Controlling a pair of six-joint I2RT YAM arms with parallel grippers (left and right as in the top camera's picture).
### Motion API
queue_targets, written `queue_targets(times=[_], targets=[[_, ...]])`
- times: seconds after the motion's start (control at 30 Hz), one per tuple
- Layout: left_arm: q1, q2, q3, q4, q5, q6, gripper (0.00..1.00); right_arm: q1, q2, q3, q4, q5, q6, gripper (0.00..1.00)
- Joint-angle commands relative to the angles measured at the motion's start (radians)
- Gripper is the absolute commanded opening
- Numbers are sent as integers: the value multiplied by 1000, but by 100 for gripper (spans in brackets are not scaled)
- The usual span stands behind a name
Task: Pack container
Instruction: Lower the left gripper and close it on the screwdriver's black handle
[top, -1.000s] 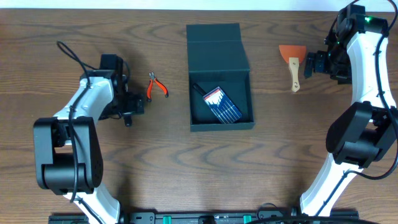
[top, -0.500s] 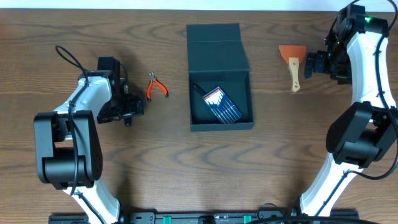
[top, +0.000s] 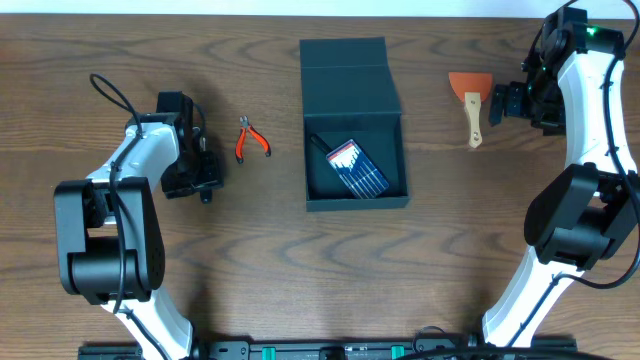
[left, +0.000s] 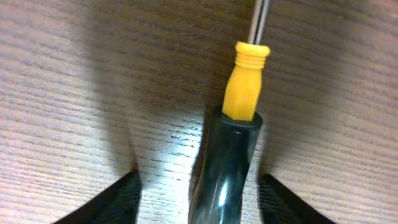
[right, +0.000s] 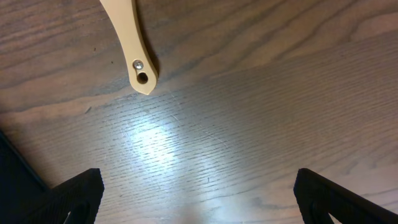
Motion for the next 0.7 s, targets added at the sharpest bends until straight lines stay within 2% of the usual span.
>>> queue_targets(times=[0.0,0.3,0.67], targets=[[2,31,13,-6,53,1,54,-3,2,-2,-1,3,-5,99],[0,31,13,-9,87,1,47,-3,2,-2,-1,3,-5,99],[-37,31,13,-9,80,6,46,-3,2,-2,-1,3,-5,99]])
